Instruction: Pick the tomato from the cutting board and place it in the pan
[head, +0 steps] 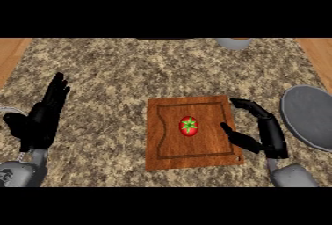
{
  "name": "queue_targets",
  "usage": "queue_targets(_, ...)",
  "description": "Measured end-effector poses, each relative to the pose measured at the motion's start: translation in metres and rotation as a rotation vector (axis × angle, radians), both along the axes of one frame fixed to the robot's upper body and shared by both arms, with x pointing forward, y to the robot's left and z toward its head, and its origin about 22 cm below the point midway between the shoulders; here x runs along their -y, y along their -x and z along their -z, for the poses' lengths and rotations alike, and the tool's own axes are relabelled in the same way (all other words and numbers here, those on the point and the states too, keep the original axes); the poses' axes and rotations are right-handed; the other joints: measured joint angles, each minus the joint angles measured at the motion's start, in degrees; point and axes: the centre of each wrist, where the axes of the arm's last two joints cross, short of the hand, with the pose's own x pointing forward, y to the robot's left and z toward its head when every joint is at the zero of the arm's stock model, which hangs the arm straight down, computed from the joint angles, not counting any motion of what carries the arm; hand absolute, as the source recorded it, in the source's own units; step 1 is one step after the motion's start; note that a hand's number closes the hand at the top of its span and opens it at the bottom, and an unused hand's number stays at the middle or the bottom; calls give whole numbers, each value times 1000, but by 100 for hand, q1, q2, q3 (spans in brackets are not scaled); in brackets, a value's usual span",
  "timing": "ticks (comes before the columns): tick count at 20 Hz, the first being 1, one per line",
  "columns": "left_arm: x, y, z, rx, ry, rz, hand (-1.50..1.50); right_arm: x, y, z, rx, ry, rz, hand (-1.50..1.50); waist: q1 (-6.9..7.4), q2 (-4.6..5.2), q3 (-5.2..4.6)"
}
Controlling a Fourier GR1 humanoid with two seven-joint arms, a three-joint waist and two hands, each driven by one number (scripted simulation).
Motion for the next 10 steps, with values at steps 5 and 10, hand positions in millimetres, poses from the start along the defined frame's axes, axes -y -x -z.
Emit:
queue_targets(5, 1, -5, -3, 22, 26, -11, 0, 10, 39, -11, 90, 180, 104, -150, -75, -31, -4)
queue_targets(10, 5, -10, -2, 34, 38, -8, 0, 23, 58, -58, 27, 366, 54, -150, -63, -34, -19)
